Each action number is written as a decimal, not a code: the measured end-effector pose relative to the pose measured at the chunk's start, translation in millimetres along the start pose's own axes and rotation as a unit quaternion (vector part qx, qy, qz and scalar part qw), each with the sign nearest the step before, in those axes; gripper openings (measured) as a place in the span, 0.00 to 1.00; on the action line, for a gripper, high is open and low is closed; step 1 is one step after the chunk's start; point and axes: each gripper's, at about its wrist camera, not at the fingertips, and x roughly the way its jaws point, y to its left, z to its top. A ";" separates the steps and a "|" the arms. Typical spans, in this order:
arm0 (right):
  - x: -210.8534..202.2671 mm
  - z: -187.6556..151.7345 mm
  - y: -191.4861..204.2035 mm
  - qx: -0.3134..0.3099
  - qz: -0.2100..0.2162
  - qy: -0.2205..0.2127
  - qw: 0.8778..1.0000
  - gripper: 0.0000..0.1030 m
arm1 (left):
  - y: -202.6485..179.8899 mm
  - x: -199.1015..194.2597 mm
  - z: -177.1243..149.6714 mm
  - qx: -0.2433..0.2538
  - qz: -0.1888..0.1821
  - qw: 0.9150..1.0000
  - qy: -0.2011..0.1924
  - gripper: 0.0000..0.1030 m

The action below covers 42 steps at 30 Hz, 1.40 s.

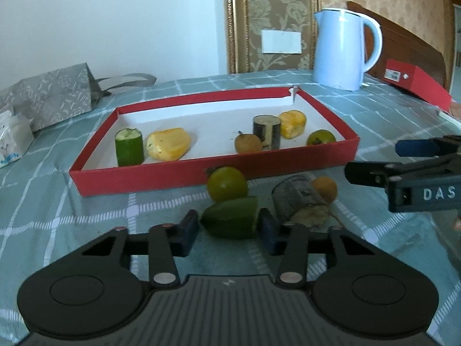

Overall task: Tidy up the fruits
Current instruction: 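Lift the avocado chunk with the left gripper while the right grasps a brown round fruit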

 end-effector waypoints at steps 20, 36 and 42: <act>-15.6 -3.3 13.7 -0.046 0.068 -0.017 0.996 0.82 | 48.3 -17.6 -10.4 -0.080 0.040 0.996 -0.001 0.41; -9.6 -0.3 38.7 -0.129 0.135 0.010 0.982 0.68 | 58.9 -19.3 -10.7 -0.100 0.039 0.994 -0.002 0.41; 2.4 2.9 15.2 -0.074 0.075 0.031 0.994 0.69 | 59.3 -19.5 -10.7 -0.102 0.038 0.994 -0.001 0.41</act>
